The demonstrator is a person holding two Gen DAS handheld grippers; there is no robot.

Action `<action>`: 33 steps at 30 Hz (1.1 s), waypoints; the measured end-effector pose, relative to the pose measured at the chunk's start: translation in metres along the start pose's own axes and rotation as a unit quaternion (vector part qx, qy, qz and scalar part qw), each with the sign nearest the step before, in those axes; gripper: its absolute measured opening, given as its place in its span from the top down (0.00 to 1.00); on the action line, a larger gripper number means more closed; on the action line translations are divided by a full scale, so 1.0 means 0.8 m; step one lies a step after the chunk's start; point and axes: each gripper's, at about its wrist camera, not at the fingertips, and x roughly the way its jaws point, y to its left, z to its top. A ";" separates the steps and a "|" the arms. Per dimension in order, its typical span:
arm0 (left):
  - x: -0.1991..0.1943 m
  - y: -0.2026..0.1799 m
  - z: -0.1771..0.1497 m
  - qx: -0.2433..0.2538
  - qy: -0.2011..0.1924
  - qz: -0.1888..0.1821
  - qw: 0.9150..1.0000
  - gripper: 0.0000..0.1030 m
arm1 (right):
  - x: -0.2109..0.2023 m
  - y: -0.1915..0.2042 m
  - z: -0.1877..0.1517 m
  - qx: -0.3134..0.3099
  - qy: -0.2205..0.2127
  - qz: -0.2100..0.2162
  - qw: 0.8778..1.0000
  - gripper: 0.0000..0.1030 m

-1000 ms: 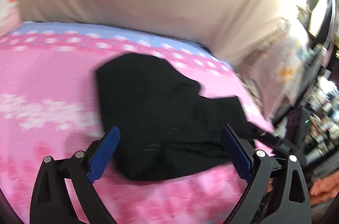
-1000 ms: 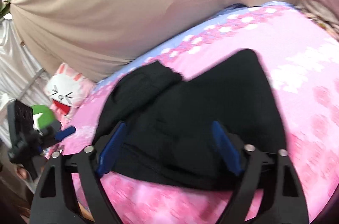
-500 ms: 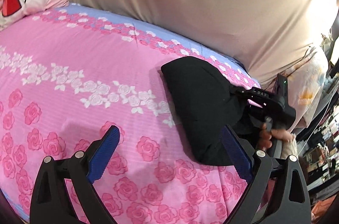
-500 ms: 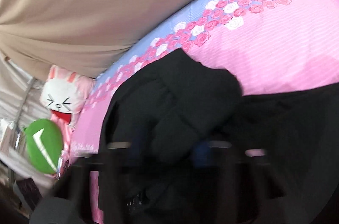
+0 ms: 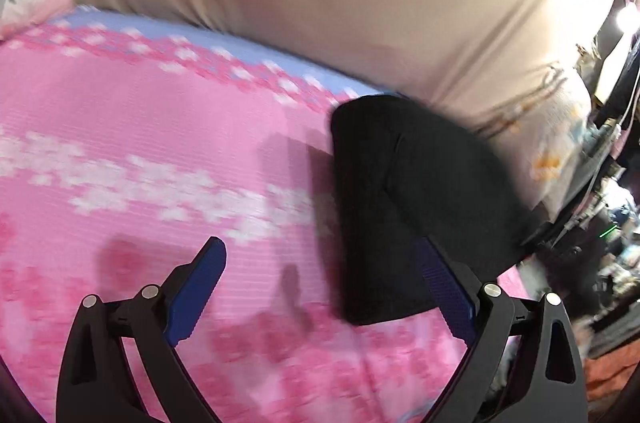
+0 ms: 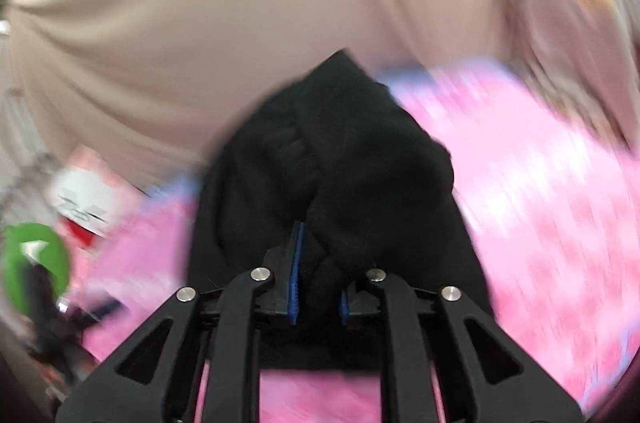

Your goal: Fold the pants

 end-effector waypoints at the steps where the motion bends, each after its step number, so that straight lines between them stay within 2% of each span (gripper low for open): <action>1: 0.013 -0.007 0.002 -0.003 0.012 -0.013 1.000 0.08 | 0.013 -0.020 -0.011 0.017 0.020 -0.012 1.000 0.86; 3: 0.039 -0.020 0.008 -0.014 0.036 -0.027 0.999 0.08 | 0.003 -0.042 -0.018 0.051 0.005 0.029 0.998 0.83; 6: 0.074 -0.031 0.018 -0.028 0.062 -0.034 0.997 0.08 | -0.033 -0.028 -0.001 0.005 -0.040 0.010 0.999 0.70; 8: 0.093 -0.031 0.023 -0.037 0.075 -0.037 0.996 0.08 | -0.049 -0.023 0.012 -0.023 -0.075 -0.014 0.997 0.42; 9: 0.109 -0.028 0.025 -0.050 0.087 -0.036 0.994 0.08 | -0.051 -0.028 0.017 -0.026 -0.085 -0.025 0.996 0.38; 10: 0.121 -0.024 0.026 -0.064 0.097 -0.042 0.992 0.08 | -0.048 -0.037 0.022 -0.020 -0.086 -0.039 0.995 0.38; 12: 0.147 -0.017 0.024 -0.095 0.122 -0.050 0.987 0.08 | -0.034 -0.061 0.030 0.003 -0.070 -0.034 0.997 0.38; 15: 0.177 -0.008 0.018 -0.124 0.145 -0.068 0.979 0.08 | 0.011 -0.098 0.033 0.073 -0.008 0.021 0.997 0.35; 16: 0.175 -0.011 0.021 -0.119 0.130 -0.072 0.982 0.08 | 0.021 -0.103 0.032 0.084 0.001 0.036 0.996 0.35; 17: 0.177 -0.013 0.022 -0.111 0.131 -0.074 0.982 0.22 | 0.035 -0.106 0.023 0.099 0.017 0.064 0.993 0.46; 18: 0.180 -0.016 0.023 -0.107 0.134 -0.083 0.982 0.37 | 0.041 -0.105 0.015 0.108 0.020 0.073 0.991 0.52; 19: 0.177 -0.017 0.026 -0.102 0.131 -0.074 0.983 0.55 | 0.041 -0.099 0.015 0.106 0.018 0.071 0.992 0.61; 20: 0.173 -0.018 0.030 -0.094 0.127 -0.071 0.985 0.77 | 0.035 -0.087 0.017 0.093 0.013 0.070 0.993 0.69; 23: 0.125 -0.023 0.051 -0.065 0.093 -0.079 0.990 0.81 | 0.004 -0.050 0.028 0.072 -0.007 0.106 0.992 0.72; 27: 0.040 -0.006 0.070 -0.044 0.045 -0.068 0.996 0.79 | -0.019 0.002 0.020 0.039 -0.005 0.154 0.987 0.69; 29: 0.013 0.018 0.067 -0.043 0.035 -0.031 0.998 0.65 | 0.002 0.019 -0.001 0.018 0.019 0.149 0.988 0.58; 31: 0.006 0.047 0.053 -0.035 0.032 0.049 0.998 0.57 | 0.030 0.023 -0.023 -0.006 0.035 0.080 0.996 0.56; 32: 0.008 0.064 0.043 -0.041 0.037 0.100 0.993 0.60 | 0.035 0.023 -0.033 -0.017 0.033 0.041 0.998 0.55; 33: 0.005 0.075 0.038 -0.047 0.034 0.124 0.991 0.60 | 0.028 0.021 -0.035 -0.010 0.024 0.049 0.998 0.55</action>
